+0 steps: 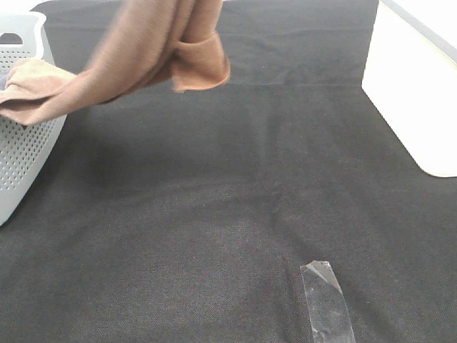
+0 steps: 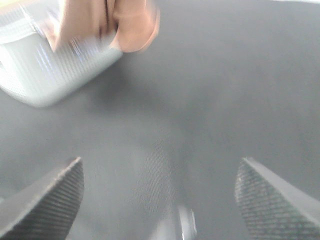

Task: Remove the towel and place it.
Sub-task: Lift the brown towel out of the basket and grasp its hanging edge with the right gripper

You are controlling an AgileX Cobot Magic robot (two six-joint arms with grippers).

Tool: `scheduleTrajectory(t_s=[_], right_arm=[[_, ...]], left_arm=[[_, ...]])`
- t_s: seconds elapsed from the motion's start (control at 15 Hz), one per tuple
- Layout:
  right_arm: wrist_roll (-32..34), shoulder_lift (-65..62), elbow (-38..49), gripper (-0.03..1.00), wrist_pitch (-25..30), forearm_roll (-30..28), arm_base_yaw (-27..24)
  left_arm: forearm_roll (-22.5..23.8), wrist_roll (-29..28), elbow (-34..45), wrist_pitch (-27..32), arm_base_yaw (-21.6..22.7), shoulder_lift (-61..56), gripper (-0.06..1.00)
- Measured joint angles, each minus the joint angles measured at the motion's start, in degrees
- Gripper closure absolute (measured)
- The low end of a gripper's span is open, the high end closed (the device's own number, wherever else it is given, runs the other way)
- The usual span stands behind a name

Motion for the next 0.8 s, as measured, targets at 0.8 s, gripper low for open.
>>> scheduleTrajectory(t_s=[0.8], right_arm=[[-41.25, 55.92, -0.63, 0.30, 11.23, 60.10, 0.00]], left_arm=[[-0.29, -2.46, -3.32, -3.44, 0.52, 1.20, 0.94]])
